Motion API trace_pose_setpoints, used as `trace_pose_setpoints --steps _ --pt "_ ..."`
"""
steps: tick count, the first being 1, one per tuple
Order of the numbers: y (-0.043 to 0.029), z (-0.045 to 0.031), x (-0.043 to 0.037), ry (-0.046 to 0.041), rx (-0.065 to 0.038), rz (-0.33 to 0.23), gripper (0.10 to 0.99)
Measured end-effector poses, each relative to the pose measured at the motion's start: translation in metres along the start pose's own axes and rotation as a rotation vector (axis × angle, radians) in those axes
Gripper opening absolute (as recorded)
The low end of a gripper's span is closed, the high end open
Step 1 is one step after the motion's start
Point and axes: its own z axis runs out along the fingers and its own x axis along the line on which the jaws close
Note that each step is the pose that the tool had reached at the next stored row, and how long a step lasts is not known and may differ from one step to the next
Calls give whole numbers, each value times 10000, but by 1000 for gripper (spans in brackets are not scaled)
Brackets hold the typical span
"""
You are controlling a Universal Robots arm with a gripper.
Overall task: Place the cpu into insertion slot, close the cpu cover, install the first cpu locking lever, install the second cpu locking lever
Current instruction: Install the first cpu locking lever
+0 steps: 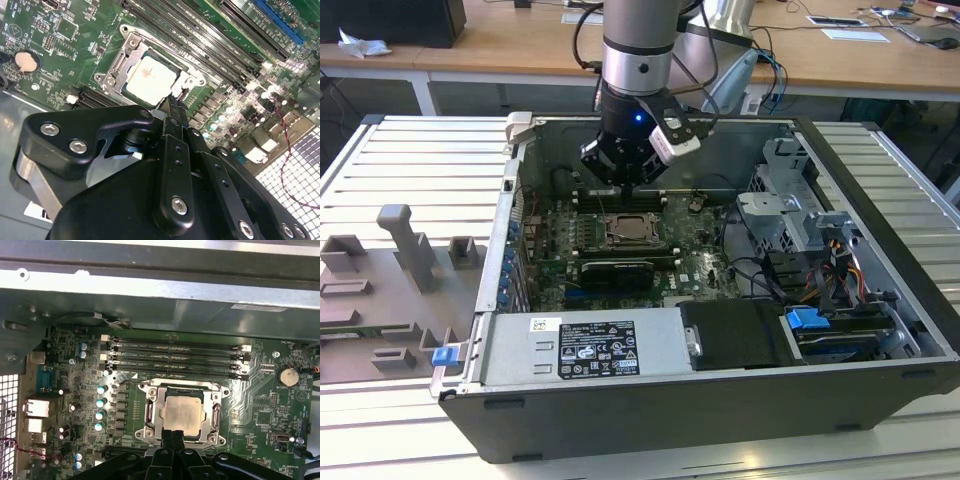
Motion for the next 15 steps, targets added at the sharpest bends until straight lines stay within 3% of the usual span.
trace_pose_setpoints --steps 6,7,8,9,10,15 --pt "-1 0 2 -16 20 -1065 106" --pt "-2 0 8 -39 -65 -1083 106" --pt "-2 0 17 -72 -247 -1087 106" --pt "-2 1 28 -129 -647 -1094 106" --pt "-5 1 29 -159 -864 -1093 106" --pt "-26 3 31 -166 -875 -1040 106"
